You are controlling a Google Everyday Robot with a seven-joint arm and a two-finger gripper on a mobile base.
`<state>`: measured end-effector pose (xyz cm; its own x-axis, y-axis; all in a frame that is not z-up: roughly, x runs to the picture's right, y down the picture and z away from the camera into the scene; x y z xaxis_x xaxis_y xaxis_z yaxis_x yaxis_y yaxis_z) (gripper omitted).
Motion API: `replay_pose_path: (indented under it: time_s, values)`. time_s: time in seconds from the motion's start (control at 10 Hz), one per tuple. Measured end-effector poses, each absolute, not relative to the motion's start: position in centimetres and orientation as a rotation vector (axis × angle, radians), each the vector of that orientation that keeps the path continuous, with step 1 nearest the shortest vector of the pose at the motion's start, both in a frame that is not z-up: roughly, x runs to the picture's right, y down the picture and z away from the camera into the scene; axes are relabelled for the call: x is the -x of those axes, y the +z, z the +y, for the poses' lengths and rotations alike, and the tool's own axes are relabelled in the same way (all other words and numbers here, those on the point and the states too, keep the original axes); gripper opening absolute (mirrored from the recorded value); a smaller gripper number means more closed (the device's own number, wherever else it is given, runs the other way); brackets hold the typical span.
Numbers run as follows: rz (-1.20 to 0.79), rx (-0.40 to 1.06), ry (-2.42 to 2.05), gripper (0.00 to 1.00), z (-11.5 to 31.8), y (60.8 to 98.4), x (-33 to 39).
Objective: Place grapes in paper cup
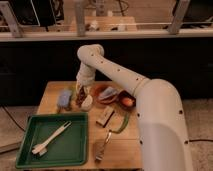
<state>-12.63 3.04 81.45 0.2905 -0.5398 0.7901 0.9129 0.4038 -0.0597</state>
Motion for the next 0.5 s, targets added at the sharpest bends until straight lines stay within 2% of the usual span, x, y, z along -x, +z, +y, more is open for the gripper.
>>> replay_pose_path:
  time_s: [0.5]
  values:
    - [-0.808,0.66,-1.053,0.0,3.64,82.21,12.58]
